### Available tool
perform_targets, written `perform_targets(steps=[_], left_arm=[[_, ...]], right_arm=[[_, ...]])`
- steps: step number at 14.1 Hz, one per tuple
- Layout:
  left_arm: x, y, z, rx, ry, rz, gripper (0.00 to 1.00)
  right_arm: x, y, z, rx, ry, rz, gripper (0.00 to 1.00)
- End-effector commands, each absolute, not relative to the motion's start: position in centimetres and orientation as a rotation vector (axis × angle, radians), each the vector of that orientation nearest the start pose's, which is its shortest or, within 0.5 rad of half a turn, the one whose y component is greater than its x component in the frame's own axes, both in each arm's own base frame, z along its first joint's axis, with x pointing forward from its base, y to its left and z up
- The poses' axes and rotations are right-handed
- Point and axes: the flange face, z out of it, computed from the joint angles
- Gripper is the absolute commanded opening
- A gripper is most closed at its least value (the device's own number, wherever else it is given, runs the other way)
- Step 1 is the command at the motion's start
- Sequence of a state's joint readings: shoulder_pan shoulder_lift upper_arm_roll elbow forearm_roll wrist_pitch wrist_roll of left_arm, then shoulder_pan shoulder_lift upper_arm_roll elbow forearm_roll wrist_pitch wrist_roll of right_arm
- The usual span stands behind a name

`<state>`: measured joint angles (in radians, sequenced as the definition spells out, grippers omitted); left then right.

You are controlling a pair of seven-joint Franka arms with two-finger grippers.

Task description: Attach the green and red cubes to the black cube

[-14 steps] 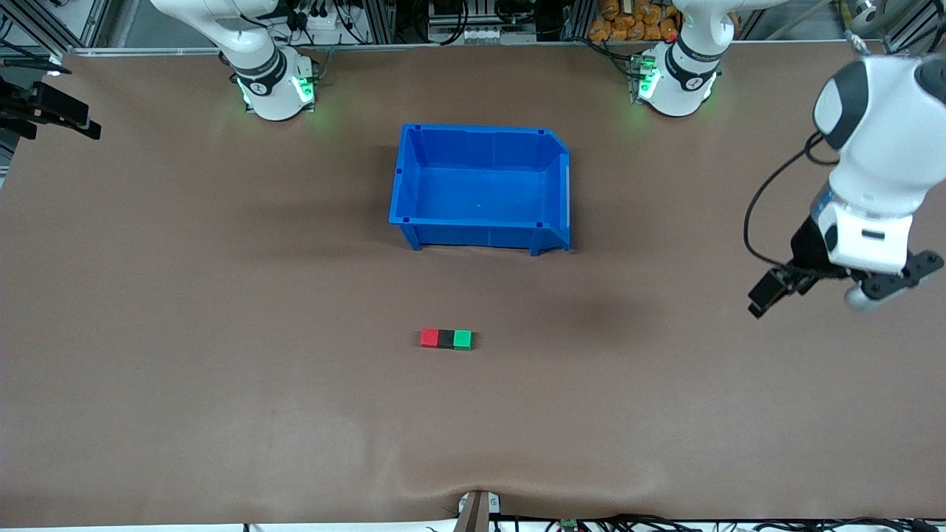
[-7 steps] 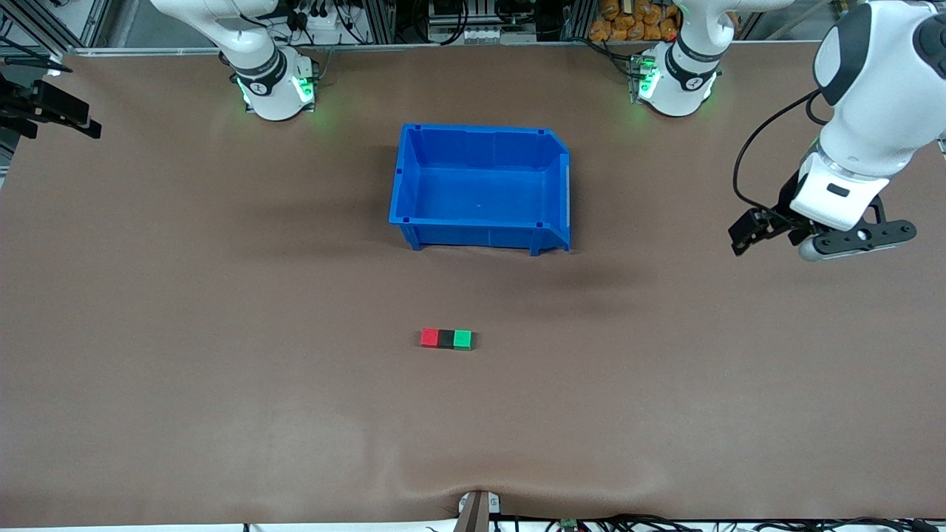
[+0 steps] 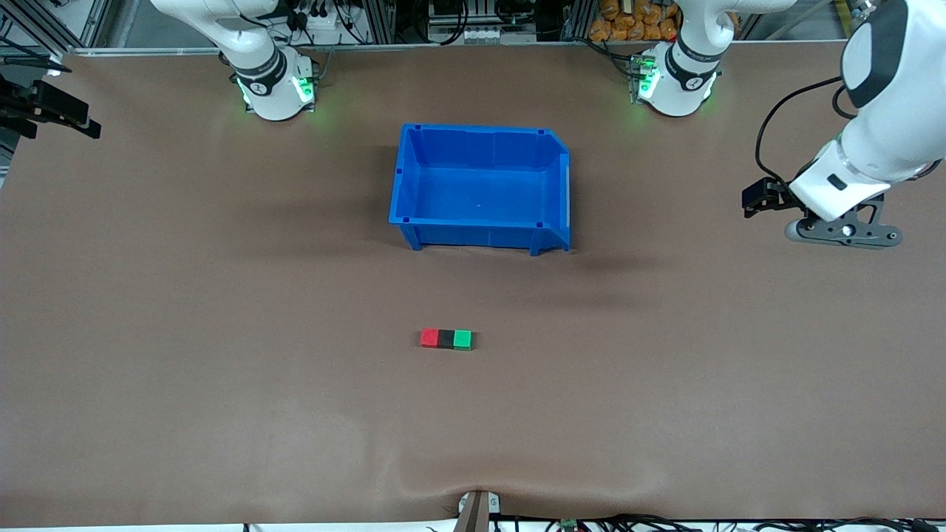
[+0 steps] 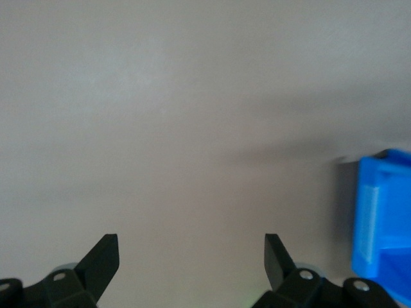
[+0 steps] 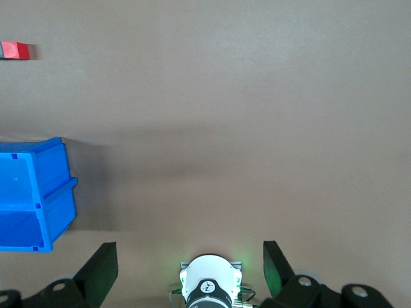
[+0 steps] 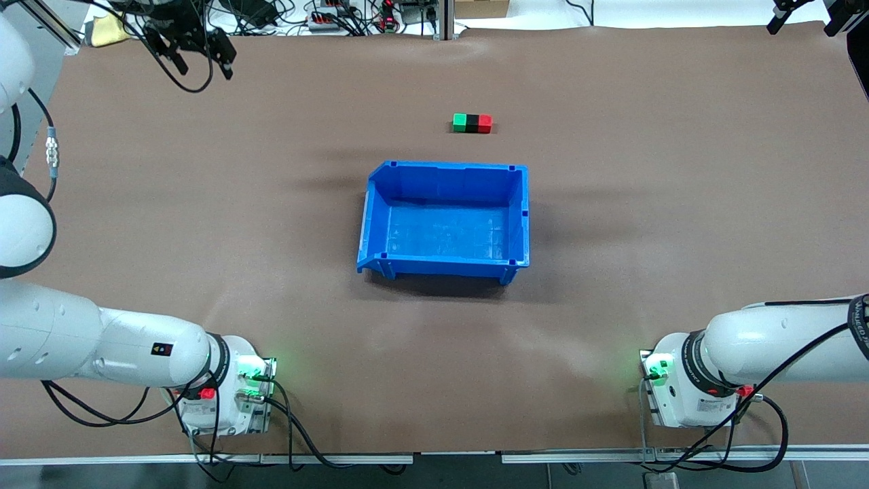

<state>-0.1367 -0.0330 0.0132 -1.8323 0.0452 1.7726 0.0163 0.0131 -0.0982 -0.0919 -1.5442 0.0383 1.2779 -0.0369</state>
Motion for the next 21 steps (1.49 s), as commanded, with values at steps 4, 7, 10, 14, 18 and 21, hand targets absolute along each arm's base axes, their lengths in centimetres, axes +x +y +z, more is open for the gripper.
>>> perform_targets(steps=[4, 7, 10, 14, 18, 21], left_arm=[[54.8, -6.2, 62.3, -3.12, 0.205, -0.088, 1.0], [53.7, -6.5, 62.6, -3.12, 0.214, -0.049, 1.0], [52.7, -5.6, 62.8, -3.12, 0.203, 0.035, 1.0], [52.7, -4.0, 62.7, -3.094, 0.342, 0.063, 1.0], [52.6, -4.2, 63.1, -3.072, 0.36, 0.054, 1.0], [51.6, -4.6, 63.9, -3.078, 0.379, 0.068, 1.0]], right_arm=[[47.9, -3.8, 67.1, -3.069, 0.031, 0.219, 1.0], [48.2, -4.3, 66.9, -3.067, 0.049, 0.23, 1.0], [48.4, -4.4, 67.5, -3.069, 0.054, 0.223, 1.0], [49.0, -4.4, 67.6, -3.067, 0.055, 0.239, 1.0], [49.6, -4.9, 67.6, -3.056, 0.067, 0.253, 1.0], [49.8, -4.8, 67.7, -3.058, 0.065, 0.251, 1.0]])
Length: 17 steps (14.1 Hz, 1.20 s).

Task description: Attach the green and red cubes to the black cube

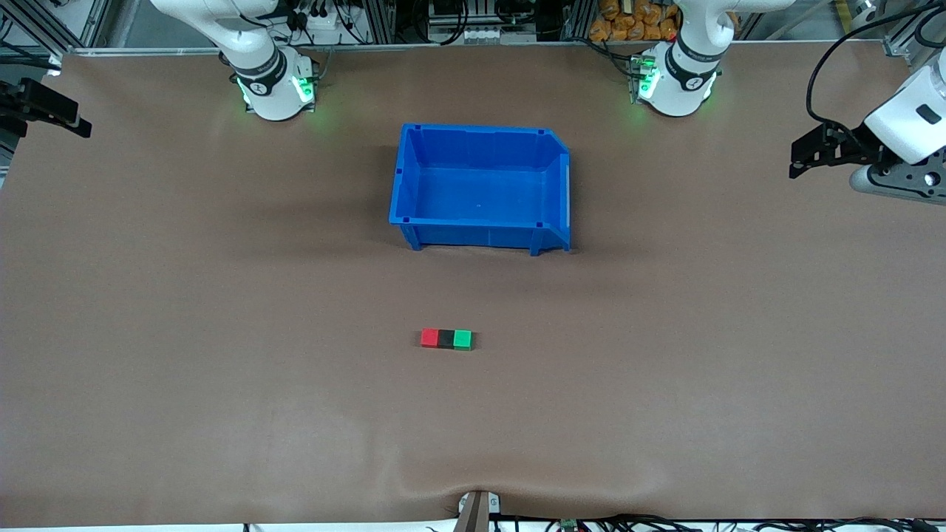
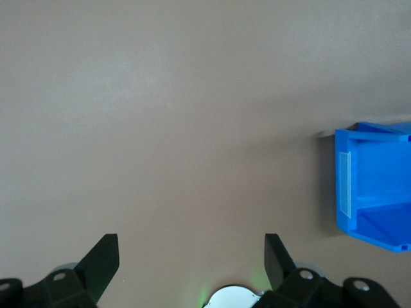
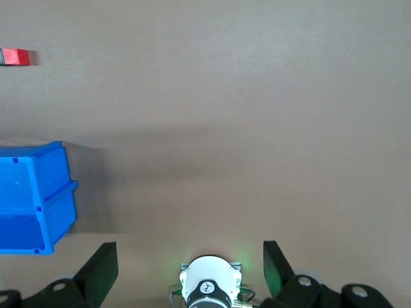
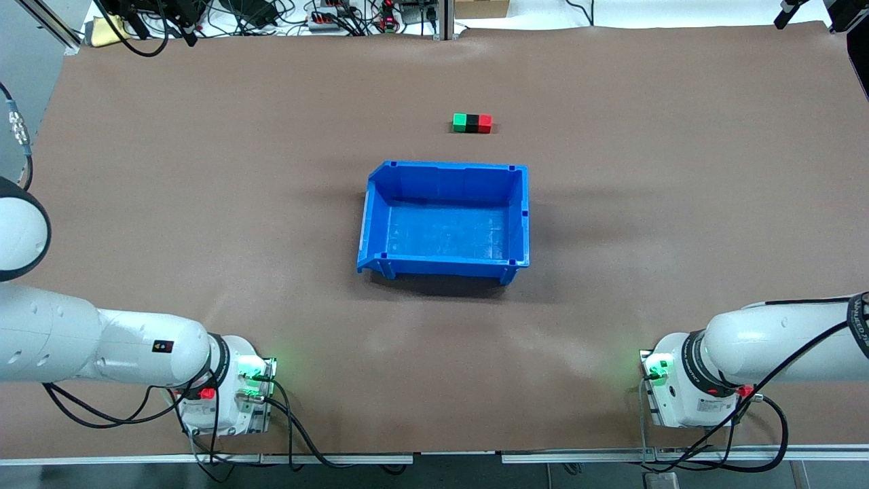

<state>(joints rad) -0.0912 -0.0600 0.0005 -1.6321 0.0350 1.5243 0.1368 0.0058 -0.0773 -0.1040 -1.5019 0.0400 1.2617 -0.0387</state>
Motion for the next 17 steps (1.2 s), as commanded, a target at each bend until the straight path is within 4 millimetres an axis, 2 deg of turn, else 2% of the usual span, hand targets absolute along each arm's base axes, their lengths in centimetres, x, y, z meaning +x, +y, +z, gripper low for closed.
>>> perform_targets(steps=[1, 17], left_arm=[[51.59, -4.41, 64.03, -3.079, 0.374, 0.064, 1.0], [52.08, -3.98, 63.41, -3.092, 0.252, 0.059, 1.0]], right_arm=[[49.84, -4.86, 67.69, -3.058, 0.067, 0.249, 1.0], [49.93, -4.57, 67.76, -3.062, 0.059, 0.235, 1.0]])
